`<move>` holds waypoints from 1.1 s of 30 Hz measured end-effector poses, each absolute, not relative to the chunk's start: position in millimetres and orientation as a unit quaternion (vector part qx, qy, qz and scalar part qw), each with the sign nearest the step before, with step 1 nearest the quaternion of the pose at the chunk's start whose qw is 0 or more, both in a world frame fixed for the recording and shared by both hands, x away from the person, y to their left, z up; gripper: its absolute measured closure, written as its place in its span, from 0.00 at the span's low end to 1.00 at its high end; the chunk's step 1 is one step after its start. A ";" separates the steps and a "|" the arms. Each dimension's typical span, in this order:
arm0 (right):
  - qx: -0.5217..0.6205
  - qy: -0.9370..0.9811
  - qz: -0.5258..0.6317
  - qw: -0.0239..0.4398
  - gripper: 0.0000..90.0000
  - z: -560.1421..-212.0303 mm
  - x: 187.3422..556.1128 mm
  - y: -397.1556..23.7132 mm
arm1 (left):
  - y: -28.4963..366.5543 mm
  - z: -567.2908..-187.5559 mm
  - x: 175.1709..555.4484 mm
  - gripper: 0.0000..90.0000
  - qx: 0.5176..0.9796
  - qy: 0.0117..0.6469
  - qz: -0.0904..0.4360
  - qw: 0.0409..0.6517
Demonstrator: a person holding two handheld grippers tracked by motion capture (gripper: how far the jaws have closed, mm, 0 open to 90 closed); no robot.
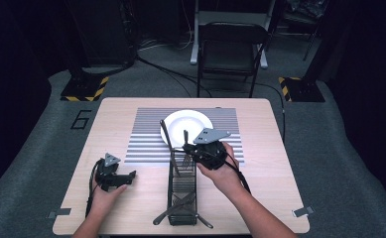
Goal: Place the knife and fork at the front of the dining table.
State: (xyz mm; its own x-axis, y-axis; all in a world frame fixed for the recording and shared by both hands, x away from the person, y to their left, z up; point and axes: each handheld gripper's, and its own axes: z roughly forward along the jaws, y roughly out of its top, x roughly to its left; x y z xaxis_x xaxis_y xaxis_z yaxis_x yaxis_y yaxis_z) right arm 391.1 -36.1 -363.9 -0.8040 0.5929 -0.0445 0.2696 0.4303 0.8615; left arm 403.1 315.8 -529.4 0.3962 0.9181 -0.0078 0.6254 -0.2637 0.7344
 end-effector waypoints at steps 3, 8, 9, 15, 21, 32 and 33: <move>0.255 0.827 0.468 0.178 0.96 -355.3 389.2 -36.9 | 315.8 -529.5 403.1 0.11 0.764 0.505 0.217 0.337; 0.261 0.825 0.472 0.169 0.96 -341.5 388.3 -38.7 | 315.8 -529.5 403.1 0.11 0.765 0.505 0.217 0.337; 0.262 0.825 0.473 0.167 0.96 -338.6 388.5 -39.0 | 315.8 -529.5 403.1 0.11 0.765 0.505 0.217 0.337; 0.265 0.824 0.474 0.163 0.96 -327.9 389.8 -41.9 | 315.9 -529.4 403.1 0.11 0.765 0.504 0.217 0.337; 0.274 0.819 0.478 0.161 0.96 -317.3 389.8 -47.4 | 315.9 -529.4 403.1 0.11 0.765 0.505 0.217 0.337; 0.295 0.805 0.486 0.166 0.96 -303.9 393.4 -60.7 | 315.8 -529.5 403.1 0.11 0.764 0.505 0.217 0.337; 0.297 0.805 0.486 0.168 0.96 -302.9 394.5 -63.8 | 315.8 -529.5 403.1 0.11 0.764 0.505 0.217 0.337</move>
